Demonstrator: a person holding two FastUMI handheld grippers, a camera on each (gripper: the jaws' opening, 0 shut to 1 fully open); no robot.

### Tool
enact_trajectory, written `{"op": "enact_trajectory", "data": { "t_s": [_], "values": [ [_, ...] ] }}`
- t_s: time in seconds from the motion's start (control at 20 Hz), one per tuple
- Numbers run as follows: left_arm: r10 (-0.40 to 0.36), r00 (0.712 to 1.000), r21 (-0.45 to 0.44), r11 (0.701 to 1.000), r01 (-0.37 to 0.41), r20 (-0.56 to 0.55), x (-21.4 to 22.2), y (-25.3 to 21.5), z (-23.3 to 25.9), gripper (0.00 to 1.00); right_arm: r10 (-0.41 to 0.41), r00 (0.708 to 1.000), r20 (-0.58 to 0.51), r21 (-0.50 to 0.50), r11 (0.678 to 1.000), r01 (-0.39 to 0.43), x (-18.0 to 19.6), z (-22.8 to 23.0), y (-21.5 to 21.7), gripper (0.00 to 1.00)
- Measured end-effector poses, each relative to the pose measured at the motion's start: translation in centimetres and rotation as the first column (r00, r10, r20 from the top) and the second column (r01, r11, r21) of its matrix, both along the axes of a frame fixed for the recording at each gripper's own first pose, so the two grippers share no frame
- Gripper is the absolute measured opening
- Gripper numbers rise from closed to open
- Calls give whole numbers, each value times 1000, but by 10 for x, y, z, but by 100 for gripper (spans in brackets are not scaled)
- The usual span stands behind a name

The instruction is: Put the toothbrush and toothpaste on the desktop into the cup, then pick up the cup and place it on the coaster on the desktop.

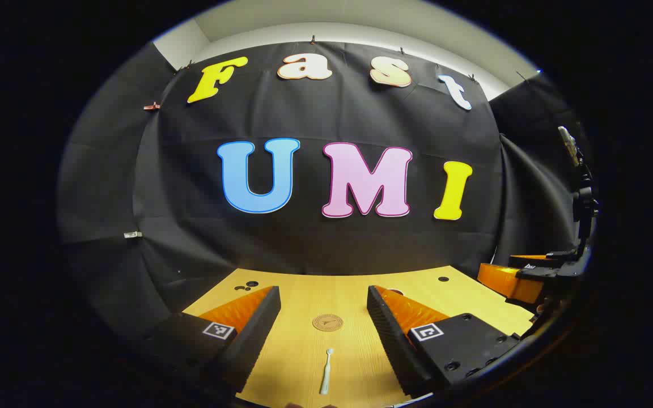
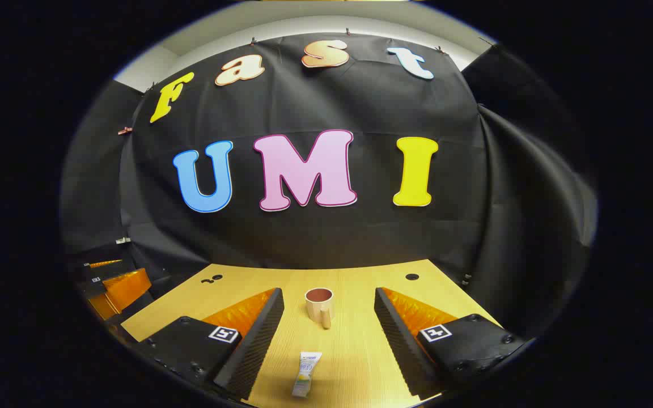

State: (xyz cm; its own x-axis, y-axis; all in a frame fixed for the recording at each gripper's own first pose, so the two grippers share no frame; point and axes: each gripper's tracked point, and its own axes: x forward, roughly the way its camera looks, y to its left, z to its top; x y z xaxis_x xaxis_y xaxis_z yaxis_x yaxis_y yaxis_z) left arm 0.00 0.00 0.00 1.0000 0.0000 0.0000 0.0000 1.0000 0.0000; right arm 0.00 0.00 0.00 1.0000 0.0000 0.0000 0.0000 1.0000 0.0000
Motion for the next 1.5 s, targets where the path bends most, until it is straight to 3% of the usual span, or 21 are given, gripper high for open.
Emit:
{"op": "enact_trajectory", "data": {
  "t_s": [0.95,1.5],
  "values": [
    [-7,999,-5,1000,6,-52,14,-2,-19,97,10,993,-114,39,999,-6,12,-35,3,97],
    [19,996,-2,1000,-19,-86,16,5,-33,97,67,965,-254,37,998,-60,25,-70,22,97]
  ]
}}
